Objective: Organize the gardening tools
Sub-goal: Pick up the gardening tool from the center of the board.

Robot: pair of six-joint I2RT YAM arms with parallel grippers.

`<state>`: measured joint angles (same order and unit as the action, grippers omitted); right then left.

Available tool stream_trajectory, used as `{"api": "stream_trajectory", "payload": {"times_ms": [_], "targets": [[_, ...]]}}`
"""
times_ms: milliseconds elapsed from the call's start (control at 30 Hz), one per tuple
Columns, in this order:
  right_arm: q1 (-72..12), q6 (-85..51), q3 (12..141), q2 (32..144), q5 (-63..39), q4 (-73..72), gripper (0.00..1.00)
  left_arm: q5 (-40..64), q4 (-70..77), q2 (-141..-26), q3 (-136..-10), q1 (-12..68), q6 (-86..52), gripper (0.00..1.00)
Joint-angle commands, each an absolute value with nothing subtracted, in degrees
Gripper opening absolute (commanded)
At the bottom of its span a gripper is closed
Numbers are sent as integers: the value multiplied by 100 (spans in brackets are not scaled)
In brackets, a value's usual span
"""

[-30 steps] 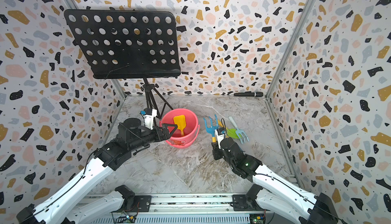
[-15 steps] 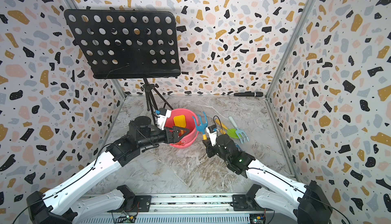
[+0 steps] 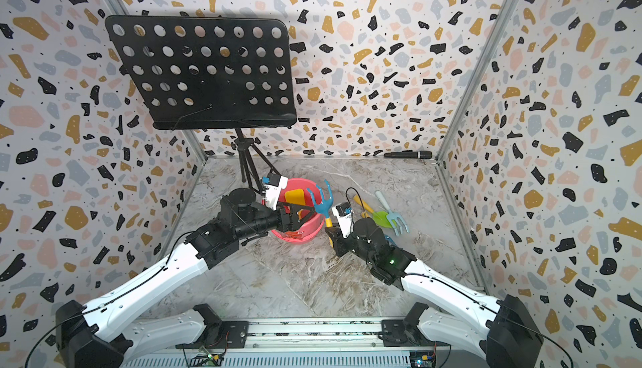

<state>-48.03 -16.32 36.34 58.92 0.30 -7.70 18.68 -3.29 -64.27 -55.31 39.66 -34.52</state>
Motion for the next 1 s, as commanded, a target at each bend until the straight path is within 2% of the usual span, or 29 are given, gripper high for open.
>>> {"api": "stream_trajectory", "payload": {"times_ms": [0, 400, 500, 533, 867, 933, 967], "targets": [[-4843, -1530, 3939, 5893, -89, -1006, 0, 1856, 190, -6557, -5818, 4015, -3160, 79], [-4888, -1556, 3999, 6097, -284, -1175, 0, 1706, 499, -6910, -5986, 4034, -2976, 59], [-4887, -1564, 4020, 6145, -337, -1210, 0, 1709, 478, -6976, -6035, 4030, -2964, 50], [-4891, -1564, 4052, 6187, -363, -1205, 0, 1690, 457, -6982, -6053, 4034, -2951, 43], [-4898, -1572, 4245, 6231, -390, -1081, 0, 1335, 281, -6820, -5998, 4034, -2662, 0], [-4896, -1594, 4284, 6229, -363, -1016, 0, 1222, 281, -6751, -5979, 4034, -2539, 0], [-4896, -1610, 4303, 6230, -349, -987, 4, 1158, 281, -6717, -5972, 4034, -2461, 0]]}}
